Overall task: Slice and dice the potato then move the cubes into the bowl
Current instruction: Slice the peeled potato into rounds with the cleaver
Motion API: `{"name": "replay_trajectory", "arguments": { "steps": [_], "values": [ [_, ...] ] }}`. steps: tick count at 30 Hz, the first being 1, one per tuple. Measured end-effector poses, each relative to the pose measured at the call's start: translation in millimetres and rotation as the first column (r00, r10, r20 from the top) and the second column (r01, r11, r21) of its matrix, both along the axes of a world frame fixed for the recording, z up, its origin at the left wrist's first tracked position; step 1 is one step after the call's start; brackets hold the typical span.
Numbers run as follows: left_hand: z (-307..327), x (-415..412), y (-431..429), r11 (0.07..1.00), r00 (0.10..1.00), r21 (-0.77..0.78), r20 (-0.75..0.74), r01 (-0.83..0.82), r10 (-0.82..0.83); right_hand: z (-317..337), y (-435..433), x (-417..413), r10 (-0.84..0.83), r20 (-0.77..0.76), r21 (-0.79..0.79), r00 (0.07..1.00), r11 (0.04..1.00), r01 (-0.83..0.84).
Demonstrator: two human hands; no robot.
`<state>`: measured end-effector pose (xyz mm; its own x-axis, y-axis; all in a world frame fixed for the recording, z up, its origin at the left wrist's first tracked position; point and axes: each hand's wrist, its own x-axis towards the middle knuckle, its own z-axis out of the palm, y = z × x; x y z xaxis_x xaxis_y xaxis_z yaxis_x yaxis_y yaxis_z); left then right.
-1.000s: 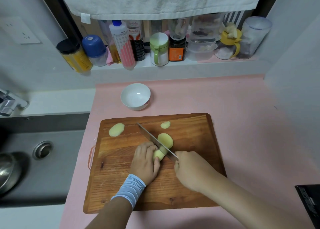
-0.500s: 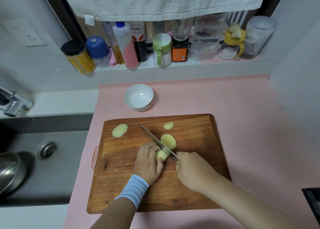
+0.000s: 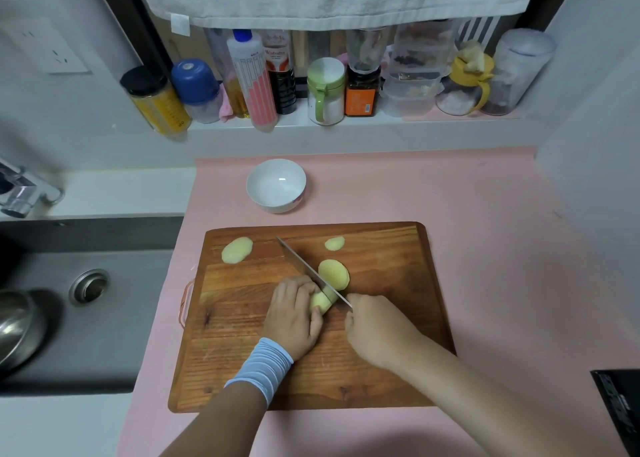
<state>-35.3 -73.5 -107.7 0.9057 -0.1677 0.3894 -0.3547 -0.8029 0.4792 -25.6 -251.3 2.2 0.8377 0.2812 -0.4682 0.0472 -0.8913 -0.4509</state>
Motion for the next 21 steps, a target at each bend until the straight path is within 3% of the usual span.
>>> {"name": "replay_trajectory", "arguments": {
  "steps": [21],
  "values": [
    [0,-1,6,0.998,0.998,-0.013,0.005,0.065,-0.065,-30,8,-2,-0.085,0.053,0.045,0.995,0.996,0.083]
  ]
}}
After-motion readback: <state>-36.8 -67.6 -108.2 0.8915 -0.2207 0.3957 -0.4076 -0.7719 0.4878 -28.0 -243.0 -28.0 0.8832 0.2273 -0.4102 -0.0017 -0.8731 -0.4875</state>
